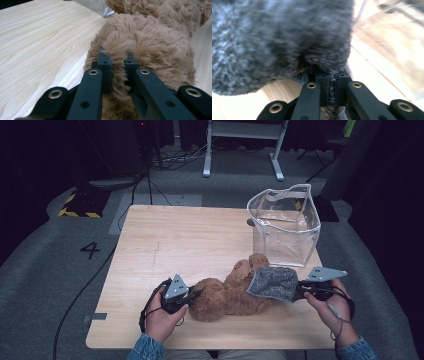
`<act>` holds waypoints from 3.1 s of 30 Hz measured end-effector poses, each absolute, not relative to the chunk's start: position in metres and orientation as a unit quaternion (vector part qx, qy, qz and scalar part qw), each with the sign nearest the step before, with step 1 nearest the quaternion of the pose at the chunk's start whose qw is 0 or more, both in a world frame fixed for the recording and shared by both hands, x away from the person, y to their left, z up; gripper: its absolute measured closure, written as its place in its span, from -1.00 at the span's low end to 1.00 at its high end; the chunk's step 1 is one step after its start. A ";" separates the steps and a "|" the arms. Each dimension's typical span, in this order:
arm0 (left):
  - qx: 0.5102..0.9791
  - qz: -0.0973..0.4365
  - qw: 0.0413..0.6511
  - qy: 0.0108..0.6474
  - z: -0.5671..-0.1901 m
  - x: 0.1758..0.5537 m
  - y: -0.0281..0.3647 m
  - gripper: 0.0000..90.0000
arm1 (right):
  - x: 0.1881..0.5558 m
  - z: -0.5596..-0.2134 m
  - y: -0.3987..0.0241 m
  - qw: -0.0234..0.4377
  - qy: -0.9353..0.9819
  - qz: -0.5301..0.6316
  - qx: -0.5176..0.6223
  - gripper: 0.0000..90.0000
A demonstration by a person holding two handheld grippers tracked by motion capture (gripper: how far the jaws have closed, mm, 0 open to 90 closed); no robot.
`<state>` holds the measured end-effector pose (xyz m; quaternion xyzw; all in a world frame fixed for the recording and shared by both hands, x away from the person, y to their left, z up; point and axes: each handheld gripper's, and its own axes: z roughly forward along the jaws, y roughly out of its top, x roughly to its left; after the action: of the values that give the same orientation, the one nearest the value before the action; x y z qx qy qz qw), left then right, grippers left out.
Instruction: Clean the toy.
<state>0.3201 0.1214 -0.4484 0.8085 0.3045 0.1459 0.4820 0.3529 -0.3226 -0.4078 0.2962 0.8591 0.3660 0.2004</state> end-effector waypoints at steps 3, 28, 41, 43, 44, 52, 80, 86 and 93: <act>0.808 0.146 0.483 0.305 -0.448 0.320 0.122 0.81 | 0.338 -0.379 -0.340 0.237 0.846 0.373 0.298 0.90; 0.806 0.143 0.485 0.308 -0.448 0.321 0.122 0.80 | 0.329 -0.358 -0.195 0.172 0.858 0.450 0.177 -0.24; 0.806 0.141 0.483 0.311 -0.449 0.321 0.121 0.80 | 0.322 -0.408 -0.126 0.178 0.892 0.410 0.072 -0.51; 0.807 0.141 0.482 0.311 -0.449 0.321 0.120 0.80 | 0.319 -0.414 -0.122 0.183 0.899 0.393 0.067 -0.38; 0.807 0.141 0.482 0.310 -0.449 0.321 0.120 0.80 | 0.318 -0.415 -0.121 0.188 0.902 0.384 0.066 -0.20; 0.803 0.148 0.482 0.317 -0.450 0.324 0.120 0.80 | 0.296 -0.397 -0.115 0.156 0.896 0.415 0.033 0.49; 0.804 0.144 0.488 0.308 -0.456 0.339 0.111 0.82 | 0.341 -0.399 -0.239 0.249 0.866 0.385 0.199 0.50; 0.804 0.144 0.488 0.307 -0.455 0.339 0.110 0.82 | 0.356 -0.400 -0.260 0.249 0.853 0.384 0.250 0.50; 0.804 0.144 0.485 0.312 -0.456 0.339 0.111 0.82 | 0.372 -0.414 -0.295 0.262 0.847 0.343 0.310 0.50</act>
<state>0.3389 0.1109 -0.4558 0.8039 0.3121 0.1444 0.4854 0.3723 -0.2949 -0.4144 0.3102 0.8473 0.3426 0.2616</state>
